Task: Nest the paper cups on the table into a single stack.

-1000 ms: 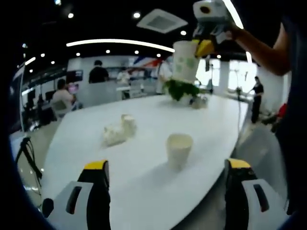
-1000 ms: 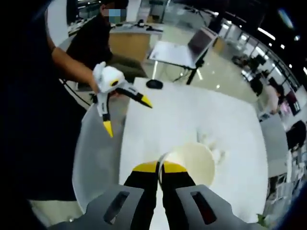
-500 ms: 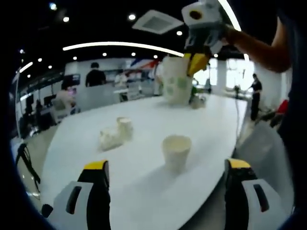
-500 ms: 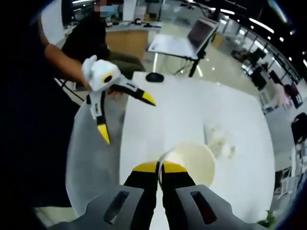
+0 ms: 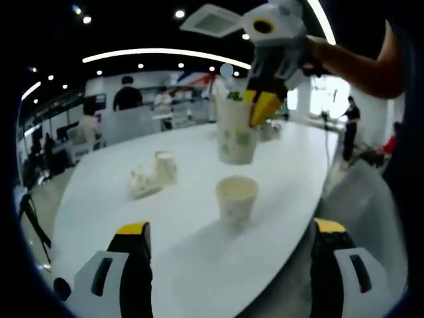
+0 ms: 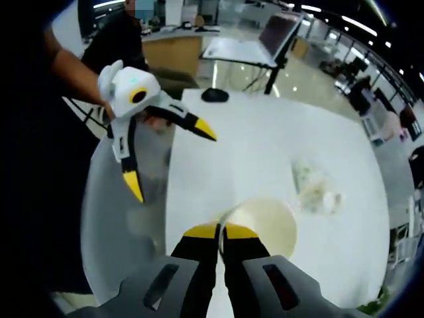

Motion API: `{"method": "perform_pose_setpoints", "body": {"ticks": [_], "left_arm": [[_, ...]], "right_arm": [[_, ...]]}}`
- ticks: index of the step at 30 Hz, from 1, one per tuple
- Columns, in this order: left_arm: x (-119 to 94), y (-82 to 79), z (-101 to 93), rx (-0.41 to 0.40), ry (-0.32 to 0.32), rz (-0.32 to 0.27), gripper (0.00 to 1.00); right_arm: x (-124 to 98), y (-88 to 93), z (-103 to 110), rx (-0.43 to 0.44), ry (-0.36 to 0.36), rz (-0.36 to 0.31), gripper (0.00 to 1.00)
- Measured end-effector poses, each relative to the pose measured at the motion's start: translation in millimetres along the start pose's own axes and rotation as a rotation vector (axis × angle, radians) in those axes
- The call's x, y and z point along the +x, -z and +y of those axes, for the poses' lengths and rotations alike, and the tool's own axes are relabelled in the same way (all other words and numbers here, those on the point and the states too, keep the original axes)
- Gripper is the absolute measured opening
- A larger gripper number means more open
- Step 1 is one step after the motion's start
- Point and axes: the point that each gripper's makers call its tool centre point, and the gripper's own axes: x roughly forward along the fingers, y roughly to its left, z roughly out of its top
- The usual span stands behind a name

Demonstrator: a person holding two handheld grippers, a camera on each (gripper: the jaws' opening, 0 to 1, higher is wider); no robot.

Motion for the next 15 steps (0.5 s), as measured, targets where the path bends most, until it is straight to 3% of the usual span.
{"method": "perform_pose_setpoints", "body": {"ticks": [15], "left_arm": [[1.8,5.1,-2.1,0.026,0.002,0.021,0.98]], "right_arm": [[37.5,21.1,3.4,0.054,-0.02,0.015,0.0]]}}
